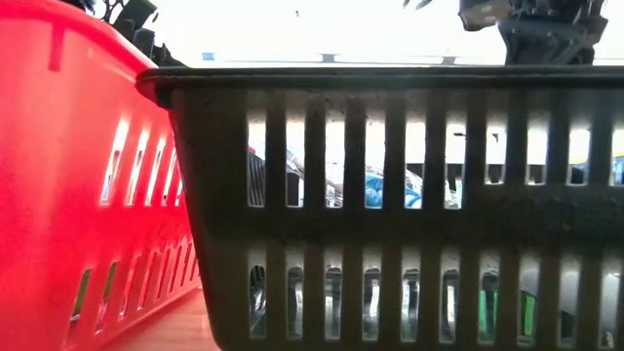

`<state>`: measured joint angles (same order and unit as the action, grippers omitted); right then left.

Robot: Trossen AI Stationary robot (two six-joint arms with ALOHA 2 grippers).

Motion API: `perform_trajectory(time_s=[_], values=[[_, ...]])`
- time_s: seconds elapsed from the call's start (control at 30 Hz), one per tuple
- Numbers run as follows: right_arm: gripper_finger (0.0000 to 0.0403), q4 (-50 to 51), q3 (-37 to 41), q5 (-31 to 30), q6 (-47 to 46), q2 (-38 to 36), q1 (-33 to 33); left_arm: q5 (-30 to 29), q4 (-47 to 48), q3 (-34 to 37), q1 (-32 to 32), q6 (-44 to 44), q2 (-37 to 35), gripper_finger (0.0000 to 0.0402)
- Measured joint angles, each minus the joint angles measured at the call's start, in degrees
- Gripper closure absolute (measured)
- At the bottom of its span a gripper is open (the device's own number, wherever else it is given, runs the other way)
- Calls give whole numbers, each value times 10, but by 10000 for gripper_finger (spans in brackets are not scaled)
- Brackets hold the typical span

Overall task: Pick & Place Travel size toiletries
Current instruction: Put the blue shaving cream into the top black bin

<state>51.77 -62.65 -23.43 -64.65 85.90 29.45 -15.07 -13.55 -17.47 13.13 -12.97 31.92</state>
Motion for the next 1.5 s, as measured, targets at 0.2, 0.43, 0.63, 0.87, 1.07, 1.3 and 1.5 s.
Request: perform_trajectory(time_s=[0.2,0.43,0.63,0.87,1.07,1.3,1.5], values=[[294,-1,0,7,23,-46,-12,0,0,0,0,0,0,371],[302,-2,0,14,78,-83,-33,0,0,0,0,0,0,371],[302,-33,0,9,163,-88,-53,0,1,0,0,0,0,371],[302,-115,0,9,276,-88,-77,0,1,0,0,0,0,371],[302,-155,0,9,338,-88,-96,0,2,0,0,0,0,371],[302,-195,0,9,386,-88,-119,0,2,0,0,0,0,371],[302,-236,0,9,434,-88,-137,0,2,0,0,0,0,371]])
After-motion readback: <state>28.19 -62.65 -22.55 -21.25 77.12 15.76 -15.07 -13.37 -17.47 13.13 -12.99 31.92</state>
